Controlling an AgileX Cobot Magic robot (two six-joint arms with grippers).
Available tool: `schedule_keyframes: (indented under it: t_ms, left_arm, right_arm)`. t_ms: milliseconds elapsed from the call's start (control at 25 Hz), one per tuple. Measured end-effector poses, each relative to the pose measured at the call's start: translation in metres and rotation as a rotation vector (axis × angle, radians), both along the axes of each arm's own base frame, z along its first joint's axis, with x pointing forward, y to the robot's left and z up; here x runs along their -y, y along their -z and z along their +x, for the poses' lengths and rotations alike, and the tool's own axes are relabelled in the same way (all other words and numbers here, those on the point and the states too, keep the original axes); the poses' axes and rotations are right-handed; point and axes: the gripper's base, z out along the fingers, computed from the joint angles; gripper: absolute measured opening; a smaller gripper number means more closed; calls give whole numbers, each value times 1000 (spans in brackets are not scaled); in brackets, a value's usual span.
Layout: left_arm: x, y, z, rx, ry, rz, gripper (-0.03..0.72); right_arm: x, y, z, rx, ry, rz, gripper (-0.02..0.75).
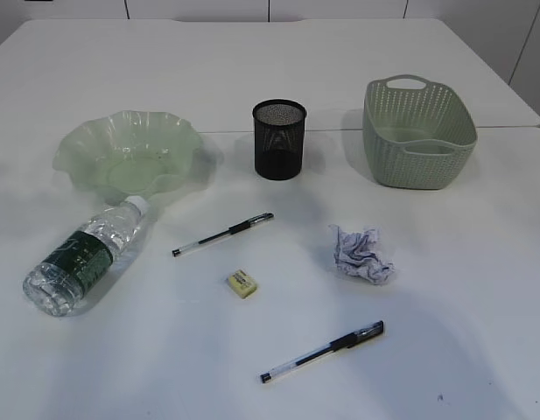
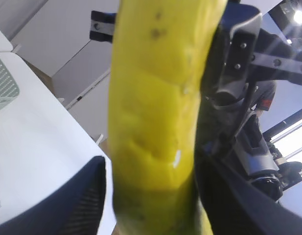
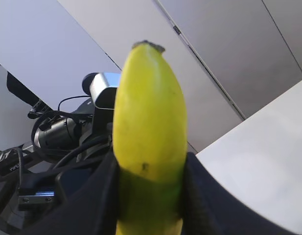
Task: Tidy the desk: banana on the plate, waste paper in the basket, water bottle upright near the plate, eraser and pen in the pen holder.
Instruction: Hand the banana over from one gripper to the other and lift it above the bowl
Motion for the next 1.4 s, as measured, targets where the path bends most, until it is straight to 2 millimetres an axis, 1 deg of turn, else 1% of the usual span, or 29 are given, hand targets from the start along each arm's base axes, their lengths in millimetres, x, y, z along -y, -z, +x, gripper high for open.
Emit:
schedule_keyframes:
  t_ms: [360,440,600,720,1400]
  left_arm:
    - [1,-2,0,-3,1,-29,442]
    - [1,-3,0,-3,1,-30,421]
    - [1,-3,0,-4,0,-38,345]
    - [1,-3,0,-4,0,-40,314]
    - [1,-6,0,-12,-2,-68,268]
  right_arm:
    - [-1,-3,-1,-10,-10,38,244]
    - [-1,-3,-1,-10,-10,38,244]
    - [-1,-3,-1,-8,-8,38,244]
    - [-1,-4,-1,-2,-9,40,244]
    - [-1,-7,-2,4,-15,68,246]
